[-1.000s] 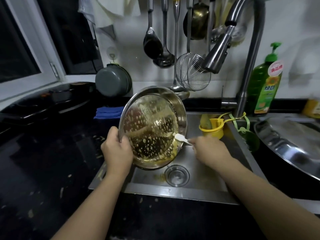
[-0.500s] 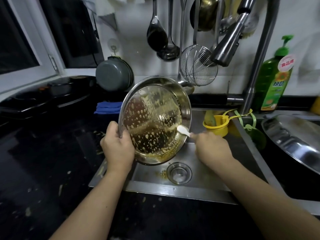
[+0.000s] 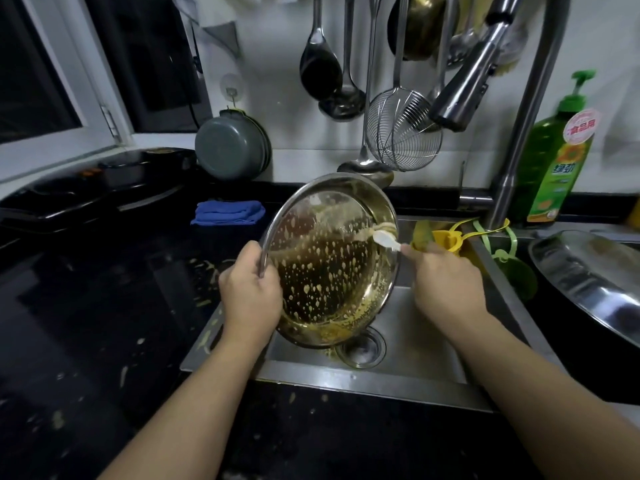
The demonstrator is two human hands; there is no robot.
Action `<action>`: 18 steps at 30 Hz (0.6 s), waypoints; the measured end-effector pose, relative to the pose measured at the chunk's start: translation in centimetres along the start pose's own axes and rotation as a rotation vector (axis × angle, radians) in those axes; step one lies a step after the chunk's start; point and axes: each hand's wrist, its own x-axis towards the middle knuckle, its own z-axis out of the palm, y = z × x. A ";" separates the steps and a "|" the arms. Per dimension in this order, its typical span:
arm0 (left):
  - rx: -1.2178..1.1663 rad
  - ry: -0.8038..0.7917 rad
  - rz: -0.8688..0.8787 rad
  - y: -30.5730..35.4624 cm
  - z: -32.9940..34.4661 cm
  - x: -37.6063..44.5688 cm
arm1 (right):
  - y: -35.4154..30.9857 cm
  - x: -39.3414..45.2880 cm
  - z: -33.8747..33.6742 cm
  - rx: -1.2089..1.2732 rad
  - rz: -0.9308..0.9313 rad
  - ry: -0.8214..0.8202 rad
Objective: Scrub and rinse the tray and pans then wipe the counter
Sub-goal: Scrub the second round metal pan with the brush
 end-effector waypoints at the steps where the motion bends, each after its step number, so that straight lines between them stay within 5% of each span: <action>1: -0.008 -0.001 0.004 0.1 0.0 0.0 | 0.2 0.0 0.1 -0.007 0.000 0.000; 6: -0.039 0.072 -0.077 0.1 -0.3 0.1 | -1.3 -0.9 1.2 0.115 0.025 -0.489; 9: -0.035 0.040 -0.096 0.1 -0.3 0.2 | -1.8 -0.8 1.3 0.175 -0.007 -0.635; 13: -0.003 -0.054 -0.049 0.3 0.1 0.0 | 0.7 0.8 1.1 0.128 0.199 -0.337; 18: 0.081 -0.141 0.061 -0.3 0.3 -0.1 | 0.9 0.6 0.1 0.093 0.105 -0.001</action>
